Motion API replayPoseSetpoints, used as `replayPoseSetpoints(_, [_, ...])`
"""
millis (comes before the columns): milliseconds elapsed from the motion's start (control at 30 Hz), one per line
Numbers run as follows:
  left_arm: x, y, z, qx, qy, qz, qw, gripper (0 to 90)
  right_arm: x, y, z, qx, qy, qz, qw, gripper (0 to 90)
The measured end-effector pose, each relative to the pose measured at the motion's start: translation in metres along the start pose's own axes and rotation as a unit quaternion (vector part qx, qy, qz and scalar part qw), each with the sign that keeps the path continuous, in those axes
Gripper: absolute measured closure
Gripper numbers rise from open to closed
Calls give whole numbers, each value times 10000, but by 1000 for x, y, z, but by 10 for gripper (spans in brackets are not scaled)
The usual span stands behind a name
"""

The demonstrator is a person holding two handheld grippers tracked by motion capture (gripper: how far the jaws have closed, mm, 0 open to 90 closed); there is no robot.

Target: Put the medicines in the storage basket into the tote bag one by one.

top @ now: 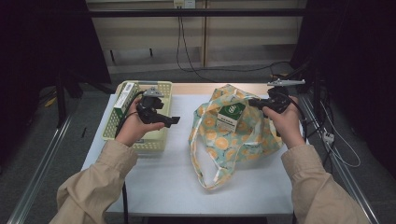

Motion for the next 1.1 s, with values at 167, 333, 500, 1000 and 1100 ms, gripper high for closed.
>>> replayPoseSetpoints(167, [17, -2, -2, 48, 221, -6, 9997, 97, -1, -1, 0, -13, 10, 19, 10000, 900])
replayPoseSetpoints(333, [33, -8, -1, 99, 373, -136, 9992, 98, -2, -2, -1, -8, 17, 33, 10000, 900])
replayPoseSetpoints(500, [45, -13, 1, 131, 456, -245, 9986, 100, -2, -2, -1, -14, 30, 37, 10000, 900])
replayPoseSetpoints(1000, [88, -32, -8, 323, 958, -539, 9934, 111, -5, -5, -1, -5, 36, 61, 10000, 900])
replayPoseSetpoints(1100, [95, -36, -8, 334, 1050, -629, 9919, 113, -5, -4, 0, -13, 43, 60, 10000, 900])
Point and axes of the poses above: each handheld gripper's, and its own axes: z roughly forward along the jaws, y roughly out of its top, x roughly to its left, the point moved 1 cm from there along z, roughly forward along the jaws, and after that the axes turned 12 degrees about y, right-handed, at the moved point
